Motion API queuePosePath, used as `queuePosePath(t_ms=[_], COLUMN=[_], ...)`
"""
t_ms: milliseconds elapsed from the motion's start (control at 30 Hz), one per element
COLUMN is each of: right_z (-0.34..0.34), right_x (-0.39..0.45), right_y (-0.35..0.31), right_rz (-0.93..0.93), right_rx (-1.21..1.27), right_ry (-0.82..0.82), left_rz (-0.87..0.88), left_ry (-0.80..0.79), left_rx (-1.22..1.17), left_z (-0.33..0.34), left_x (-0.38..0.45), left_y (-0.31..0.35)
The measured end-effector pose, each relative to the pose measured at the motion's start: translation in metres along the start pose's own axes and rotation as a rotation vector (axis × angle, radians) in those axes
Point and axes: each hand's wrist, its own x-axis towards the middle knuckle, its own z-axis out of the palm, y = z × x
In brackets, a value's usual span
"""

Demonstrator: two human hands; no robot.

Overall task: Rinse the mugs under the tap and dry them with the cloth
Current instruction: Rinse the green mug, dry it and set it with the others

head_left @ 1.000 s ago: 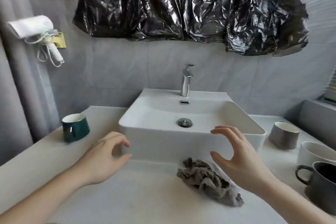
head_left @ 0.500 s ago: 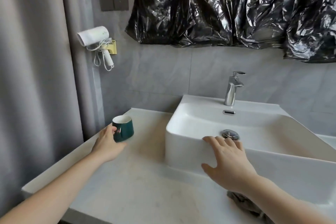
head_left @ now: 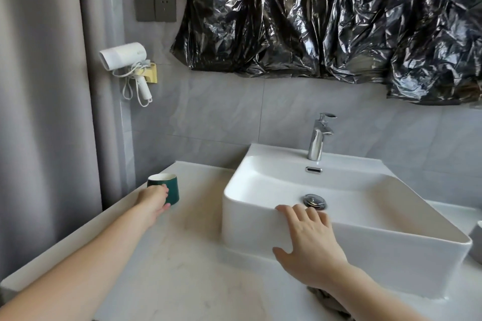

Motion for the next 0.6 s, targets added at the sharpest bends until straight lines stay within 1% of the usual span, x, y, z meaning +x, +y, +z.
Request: queuePosePath(t_ms=[67,133,267,400,500,600], right_z=[-0.002,-0.003,-0.014,-0.028,-0.041,-0.056], right_x=[0.0,0.001,0.01,0.017,0.024,0.034], right_y=[0.002,0.006,0.024,0.045,0.066,0.093], right_rz=[-0.006,-0.016,-0.024,0.06,0.113,0.169], right_rx=[0.029,0.078,0.227,0.401,0.483,0.525], right_ry=[-0.004,-0.017,-0.031,-0.018,0.001,0.055], left_rz=[0.0,0.038,0.219,0.356,0.372,0.333], left_ry=[-0.003,-0.019,-0.069,-0.183,-0.249,-0.32], left_rx=[-0.113,-0.092,-0.058,-0.087,-0.072,-0.061], left_z=[0.007,0.013,0.031,0.073,0.118,0.169], left_x=[-0.008,-0.021,-0.052,-0.075,-0.09,-0.099], left_y=[0.005,0.016,0.052,0.084,0.095,0.093])
